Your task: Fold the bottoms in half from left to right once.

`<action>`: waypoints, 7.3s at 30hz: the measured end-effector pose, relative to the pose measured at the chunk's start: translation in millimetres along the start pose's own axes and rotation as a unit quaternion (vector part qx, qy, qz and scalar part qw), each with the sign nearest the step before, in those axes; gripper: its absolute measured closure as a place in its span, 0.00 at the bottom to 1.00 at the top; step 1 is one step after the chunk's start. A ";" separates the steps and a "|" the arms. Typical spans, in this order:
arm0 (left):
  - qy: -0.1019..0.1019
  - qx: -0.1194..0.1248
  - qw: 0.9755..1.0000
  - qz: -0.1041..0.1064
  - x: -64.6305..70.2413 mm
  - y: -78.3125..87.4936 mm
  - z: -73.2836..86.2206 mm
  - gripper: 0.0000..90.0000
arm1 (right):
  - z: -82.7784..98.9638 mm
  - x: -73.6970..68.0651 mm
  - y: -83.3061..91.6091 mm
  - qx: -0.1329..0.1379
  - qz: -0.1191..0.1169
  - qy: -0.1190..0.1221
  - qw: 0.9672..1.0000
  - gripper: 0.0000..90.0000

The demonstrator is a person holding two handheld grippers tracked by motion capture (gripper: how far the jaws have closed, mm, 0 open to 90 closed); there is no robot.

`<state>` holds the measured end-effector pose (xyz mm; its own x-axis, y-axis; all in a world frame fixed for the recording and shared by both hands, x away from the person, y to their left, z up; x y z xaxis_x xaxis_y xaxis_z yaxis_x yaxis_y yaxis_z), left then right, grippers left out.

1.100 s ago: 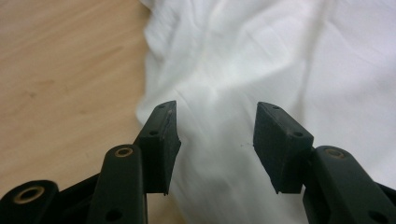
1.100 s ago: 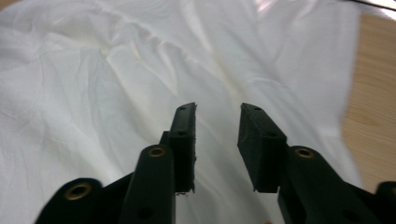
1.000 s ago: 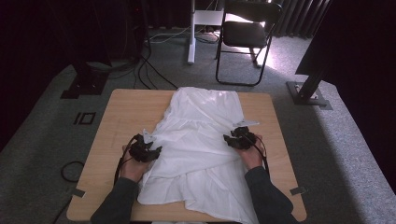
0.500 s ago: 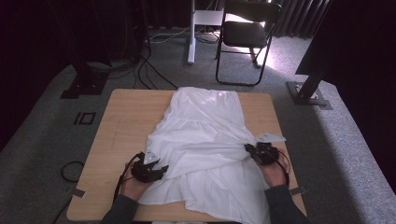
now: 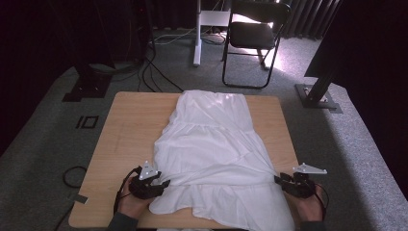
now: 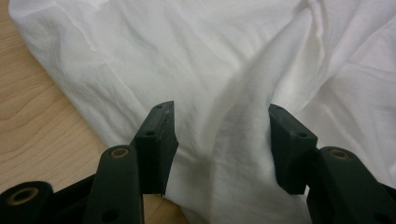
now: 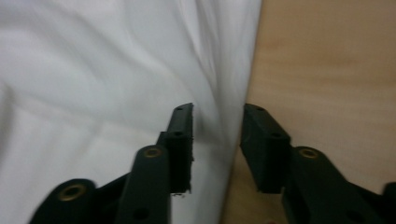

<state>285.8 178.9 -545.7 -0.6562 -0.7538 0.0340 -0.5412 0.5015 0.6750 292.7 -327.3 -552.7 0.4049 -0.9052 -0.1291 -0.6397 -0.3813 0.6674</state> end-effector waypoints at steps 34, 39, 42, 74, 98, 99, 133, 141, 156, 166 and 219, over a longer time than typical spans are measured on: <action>-0.046 0.028 0.992 0.117 34.4 46.1 23.6 0.97 | -3.0 -22.2 56.5 0.071 -0.067 0.070 0.993 0.95; -0.063 0.035 0.988 0.140 43.6 53.1 22.1 0.83 | 33.6 -13.4 72.4 0.066 -0.077 0.054 0.993 0.97; -0.052 0.051 0.989 0.130 39.5 56.3 21.5 0.67 | 53.3 -9.8 77.4 0.045 -0.127 0.061 0.989 0.83; 0.104 0.016 0.989 -0.102 -117.8 -73.1 -83.4 0.42 | -115.9 -14.7 -103.2 0.028 -0.013 0.086 0.996 0.53; 0.063 -0.031 0.995 -0.072 -117.5 -80.1 -65.4 0.99 | -124.6 22.5 -150.5 -0.024 0.074 0.008 0.997 0.97; 0.059 -0.033 0.995 -0.072 -115.9 -77.5 -62.7 0.99 | -122.6 21.9 -148.5 -0.024 0.068 0.003 0.997 0.97; 0.030 0.042 0.996 -0.067 -69.9 -27.0 -53.6 0.60 | -114.3 -65.2 -84.3 0.019 -0.024 0.116 0.993 0.62; 0.030 -0.008 0.998 -0.058 -73.5 -84.2 -80.5 0.57 | -150.7 -85.5 -158.5 -0.022 -0.039 0.128 0.991 0.56; 0.041 -0.012 0.997 -0.057 -73.3 -93.4 -64.0 0.58 | -153.3 -20.0 -132.9 0.016 0.051 0.038 0.998 0.98; 0.043 0.014 0.996 -0.072 -89.5 -85.1 -97.1 0.48 | -131.2 -16.0 -165.6 -0.024 0.048 0.027 0.998 0.96; -0.020 0.008 0.999 -0.034 -24.3 -52.8 -16.7 0.91 | -138.9 -138.0 -170.1 -0.048 -0.026 0.171 0.984 0.42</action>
<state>339.1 163.6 -569.9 -0.6379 -0.7690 -0.0413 -0.5936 0.4568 0.6626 436.4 -111.5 -546.5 0.6417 -0.7630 0.0780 -0.5542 -0.3910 0.7349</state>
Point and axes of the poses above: each handheld gripper's, and its own axes: y roughly backward along the jaws, z roughly out of its underside, x roughly to its right, the point moved 2 cm from there along -y, roughly forward along the jaws, and after that the axes turned 1 degree about z, right-handed, at the moved point
